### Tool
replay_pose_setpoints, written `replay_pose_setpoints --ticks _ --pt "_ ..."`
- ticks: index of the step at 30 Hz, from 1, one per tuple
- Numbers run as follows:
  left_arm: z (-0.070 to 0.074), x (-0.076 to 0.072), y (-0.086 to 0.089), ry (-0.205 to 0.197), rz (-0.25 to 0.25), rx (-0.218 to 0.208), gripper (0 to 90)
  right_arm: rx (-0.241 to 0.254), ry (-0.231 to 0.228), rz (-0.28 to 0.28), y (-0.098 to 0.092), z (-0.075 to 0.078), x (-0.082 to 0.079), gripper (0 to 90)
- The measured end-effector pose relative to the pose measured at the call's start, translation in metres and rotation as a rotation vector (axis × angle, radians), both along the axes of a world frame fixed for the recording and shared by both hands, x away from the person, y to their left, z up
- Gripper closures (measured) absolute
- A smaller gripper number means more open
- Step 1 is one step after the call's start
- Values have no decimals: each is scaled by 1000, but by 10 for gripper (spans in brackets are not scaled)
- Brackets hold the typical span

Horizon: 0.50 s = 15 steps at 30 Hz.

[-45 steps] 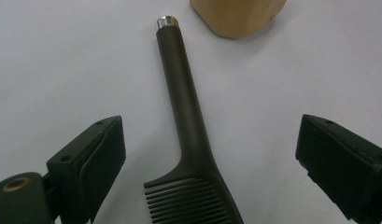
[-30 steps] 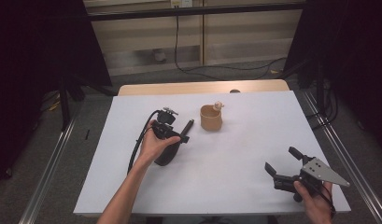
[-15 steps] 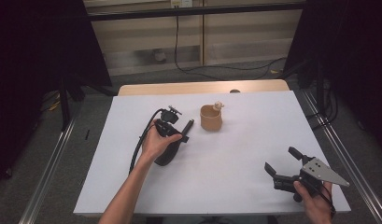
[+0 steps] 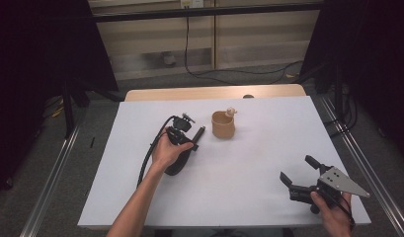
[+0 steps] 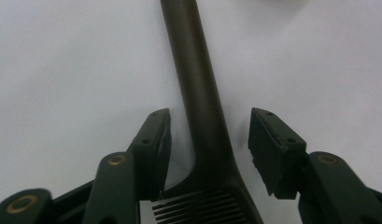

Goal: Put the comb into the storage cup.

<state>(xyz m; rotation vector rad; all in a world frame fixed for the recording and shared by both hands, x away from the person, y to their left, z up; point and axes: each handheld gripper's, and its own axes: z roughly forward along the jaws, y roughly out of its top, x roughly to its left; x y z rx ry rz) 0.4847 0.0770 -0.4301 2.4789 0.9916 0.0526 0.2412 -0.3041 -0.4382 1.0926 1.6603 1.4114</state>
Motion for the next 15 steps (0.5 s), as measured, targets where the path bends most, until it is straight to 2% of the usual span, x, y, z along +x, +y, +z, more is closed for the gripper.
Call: replay_pose_setpoints --ticks 7,15 --pt "0 -6 -8 -48 -1 74 535 -3 1 3 0 0 0 0" --pt "0 -8 -11 -54 17 83 555 -13 0 12 1 0 -1 0"
